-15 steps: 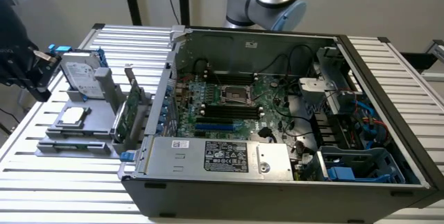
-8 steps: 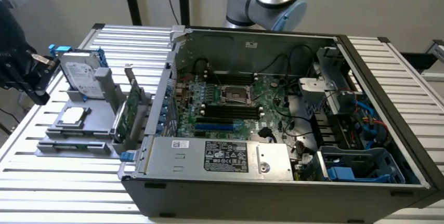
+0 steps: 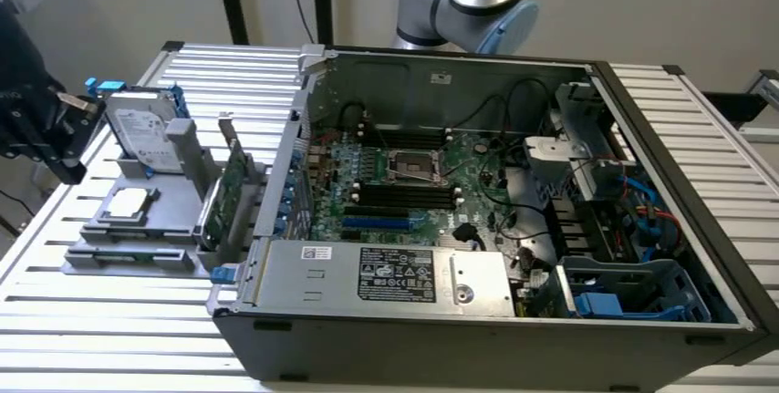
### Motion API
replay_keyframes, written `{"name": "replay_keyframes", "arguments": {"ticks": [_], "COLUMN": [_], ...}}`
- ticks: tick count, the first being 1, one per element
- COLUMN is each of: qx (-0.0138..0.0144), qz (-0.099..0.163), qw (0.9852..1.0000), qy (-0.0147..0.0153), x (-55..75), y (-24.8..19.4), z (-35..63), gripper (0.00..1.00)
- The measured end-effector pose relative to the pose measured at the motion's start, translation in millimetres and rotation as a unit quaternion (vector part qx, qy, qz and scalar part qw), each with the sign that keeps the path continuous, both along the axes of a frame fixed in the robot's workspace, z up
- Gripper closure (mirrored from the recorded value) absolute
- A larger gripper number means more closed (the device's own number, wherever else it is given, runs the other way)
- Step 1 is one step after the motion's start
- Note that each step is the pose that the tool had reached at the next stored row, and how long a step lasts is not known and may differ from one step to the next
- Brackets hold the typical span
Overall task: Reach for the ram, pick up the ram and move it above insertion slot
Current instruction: 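Pick up the ram and move it above insertion slot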
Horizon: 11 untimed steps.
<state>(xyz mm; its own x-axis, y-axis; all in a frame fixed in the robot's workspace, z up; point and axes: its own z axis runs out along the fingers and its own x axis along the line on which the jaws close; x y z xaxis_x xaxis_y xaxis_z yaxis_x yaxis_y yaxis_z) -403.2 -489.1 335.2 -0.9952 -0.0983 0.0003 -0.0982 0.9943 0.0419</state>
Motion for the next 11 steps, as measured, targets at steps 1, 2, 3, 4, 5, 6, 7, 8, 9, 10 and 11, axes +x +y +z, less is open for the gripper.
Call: {"name": "replay_keyframes", "arguments": {"ticks": [1, 2, 3, 4, 5, 6, 7, 8, 9, 10, 11], "qx": [0.0, 0.0, 0.0, 0.0, 0.0, 0.0, 0.0, 0.0, 0.0, 0.0, 0.0], "qz": [0.009, 0.018, 0.027, 0.036, 0.046, 0.055, 0.064, 0.073, 0.082, 0.091, 0.1], "qw": [1.0, 0.9998, 0.9996, 0.9994, 0.999, 0.9985, 0.998, 0.9974, 0.9967, 0.9959, 0.995], "qy": [0.0001, 0.0, 0.0, 0.0, 0.0, 0.0, 0.0, 0.0, 0.0, 0.0, 0.0], "x": [0.0, 0.0, 0.0, 0.0, 0.0, 0.0, 0.0, 0.0, 0.0, 0.0, 0.0], "y": [0.0, 0.0, 0.0, 0.0, 0.0, 0.0, 0.0, 0.0, 0.0, 0.0, 0.0], "z": [0.1, 0.1, 0.0, 0.0, 0.1, 0.0, 0.0, 0.0, 0.0, 0.1, 0.0], "gripper": [0.89, 0.89, 0.89, 0.89, 0.89, 0.89, 0.89, 0.89, 0.89, 0.89, 0.89]}}
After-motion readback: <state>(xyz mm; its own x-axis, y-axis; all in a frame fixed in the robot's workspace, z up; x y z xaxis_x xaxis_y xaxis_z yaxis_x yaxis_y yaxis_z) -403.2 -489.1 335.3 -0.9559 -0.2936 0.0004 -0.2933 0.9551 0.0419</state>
